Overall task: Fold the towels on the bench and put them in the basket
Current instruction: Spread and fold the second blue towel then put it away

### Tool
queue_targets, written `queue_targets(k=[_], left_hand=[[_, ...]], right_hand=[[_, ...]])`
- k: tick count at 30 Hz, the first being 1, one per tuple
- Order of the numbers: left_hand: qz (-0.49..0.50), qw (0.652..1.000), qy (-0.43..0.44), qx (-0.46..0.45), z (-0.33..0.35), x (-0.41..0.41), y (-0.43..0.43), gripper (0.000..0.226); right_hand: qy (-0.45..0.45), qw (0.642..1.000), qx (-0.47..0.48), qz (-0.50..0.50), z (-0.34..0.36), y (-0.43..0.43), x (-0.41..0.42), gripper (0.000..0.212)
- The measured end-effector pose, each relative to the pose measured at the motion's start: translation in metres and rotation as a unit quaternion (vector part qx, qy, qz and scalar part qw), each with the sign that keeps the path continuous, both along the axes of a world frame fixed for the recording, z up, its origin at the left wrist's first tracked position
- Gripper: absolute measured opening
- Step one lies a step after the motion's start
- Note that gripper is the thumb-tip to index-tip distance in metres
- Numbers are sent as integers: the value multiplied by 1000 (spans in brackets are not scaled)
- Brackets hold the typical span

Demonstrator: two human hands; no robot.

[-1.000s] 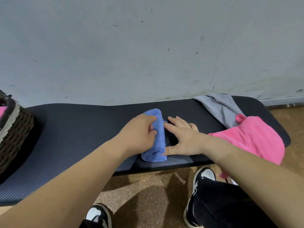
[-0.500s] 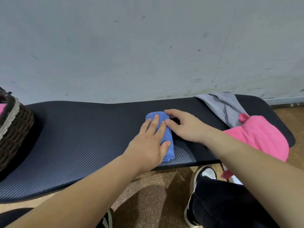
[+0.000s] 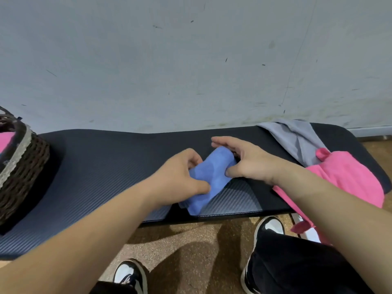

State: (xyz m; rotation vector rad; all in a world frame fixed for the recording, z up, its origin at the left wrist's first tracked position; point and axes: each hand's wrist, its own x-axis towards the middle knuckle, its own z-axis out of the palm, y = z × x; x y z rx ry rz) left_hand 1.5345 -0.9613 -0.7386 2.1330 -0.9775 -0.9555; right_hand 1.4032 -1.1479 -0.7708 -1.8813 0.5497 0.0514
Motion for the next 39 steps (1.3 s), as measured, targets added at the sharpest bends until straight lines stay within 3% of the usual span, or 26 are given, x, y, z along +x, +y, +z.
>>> queue_targets(k=[3, 7, 11, 14, 16, 20, 23, 28, 30, 35, 39], left_hand=[[-25, 1000, -3, -19, 15, 14, 23, 35], [3, 998, -53, -26, 23, 28, 57, 40], [-9, 996, -77, 45, 21, 42, 87, 40], [-27, 992, -45, 118, 25, 50, 110, 54], [-14, 993, -35, 115, 33, 59, 122, 61], [63, 996, -23, 57, 57, 78, 146, 58], [151, 986, 52, -45, 66, 90, 172, 48], [347, 895, 165, -226, 77, 120, 220, 40], [404, 862, 165, -258, 85, 138, 241, 41], [488, 839, 15, -240, 114, 192, 304, 45], [502, 854, -20, -135, 120, 221, 341, 34]], right_hand=[[-16, 997, 76, 23, 10, 10, 2, 72], [-18, 993, 102, 61, 25, 33, 9, 49], [-22, 996, 90, 9, 30, 67, 23, 39], [-24, 993, 104, -40, 31, 92, 29, 37], [-24, 989, 128, -72, 30, 107, 31, 36], [-20, 976, 179, -123, 38, 139, 43, 27], [-30, 972, 186, -140, 55, 165, 68, 26], [-48, 971, 184, -142, 91, 231, 130, 26], [-40, 980, 156, -116, 106, 260, 158, 29], [11, 994, 77, -78, 140, 321, 207, 58], [3, 997, 69, -30, 152, 357, 233, 43]])
